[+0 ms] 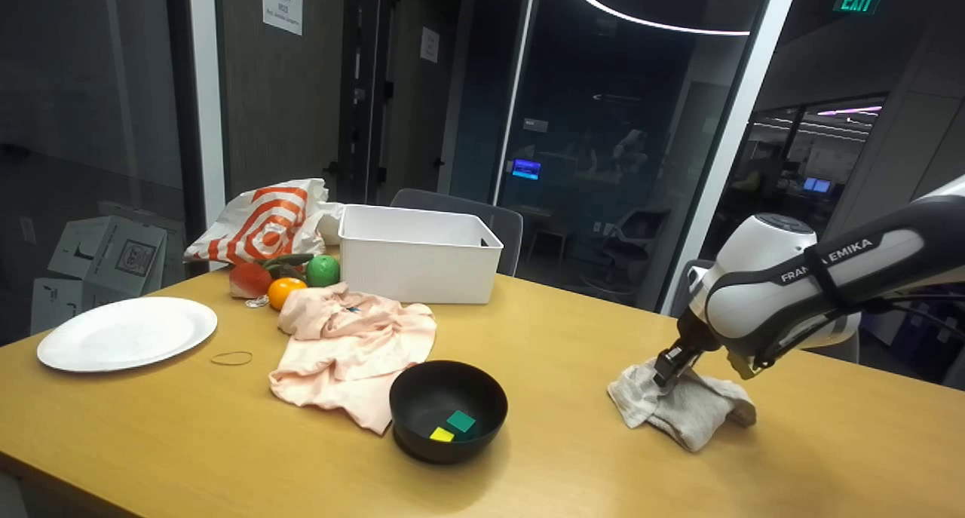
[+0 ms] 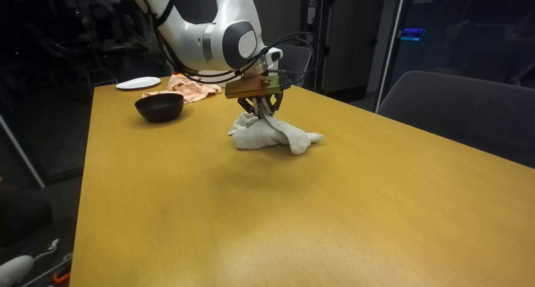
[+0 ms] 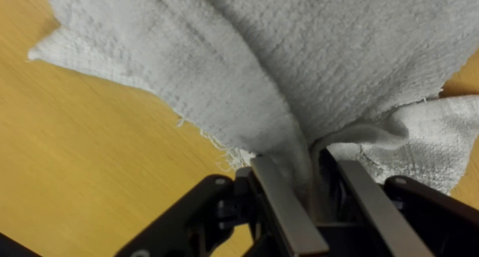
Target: Unfold the white towel on the table
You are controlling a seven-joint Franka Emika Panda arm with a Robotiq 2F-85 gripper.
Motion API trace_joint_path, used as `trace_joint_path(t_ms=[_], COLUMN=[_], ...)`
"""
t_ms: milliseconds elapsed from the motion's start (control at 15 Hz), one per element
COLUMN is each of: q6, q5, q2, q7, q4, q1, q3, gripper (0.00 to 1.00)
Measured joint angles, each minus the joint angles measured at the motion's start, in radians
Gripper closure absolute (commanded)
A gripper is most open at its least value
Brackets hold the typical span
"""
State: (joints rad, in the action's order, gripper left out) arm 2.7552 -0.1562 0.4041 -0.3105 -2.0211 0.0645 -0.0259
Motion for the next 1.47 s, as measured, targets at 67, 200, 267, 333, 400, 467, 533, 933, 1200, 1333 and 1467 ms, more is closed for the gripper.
trace_joint_path(t_ms=[67, 200, 267, 333, 400, 467, 533, 933, 1200, 1333, 1467], q6=[0.000, -0.003, -0.011, -0.025, -0.044, -0.070, -0.100, -0.321, -0.528, -0.635, -0.710], q5=[-0.004, -0.013, -0.013, -0.013, -0.011, -0.005, 0.007, 0.063, 0.000, -0.070, -0.135], q2=[0.000, -0.003, -0.007, -0.014, -0.024, -0.038, -0.056, -0.202, -0.301, -0.336, -0.355], q7=[0.000, 0.000, -0.001, -0.005, -0.009, -0.017, -0.027, -0.090, -0.105, -0.105, -0.104], q4=[0.000, 0.000, 0.000, -0.001, -0.001, -0.002, -0.003, -0.027, -0.060, -0.078, -0.098], q1=[-0.001, -0.004, -0.006, -0.009, -0.016, -0.026, -0.037, -0.089, -0.105, -0.109, -0.114], q3=[0.000, 0.000, -0.001, -0.005, -0.012, -0.023, -0.034, -0.045, 0.000, 0.028, 0.053], gripper=[0.93, 0.95, 0.92, 0.91, 0.91, 0.91, 0.91, 0.91, 0.90, 0.89, 0.64])
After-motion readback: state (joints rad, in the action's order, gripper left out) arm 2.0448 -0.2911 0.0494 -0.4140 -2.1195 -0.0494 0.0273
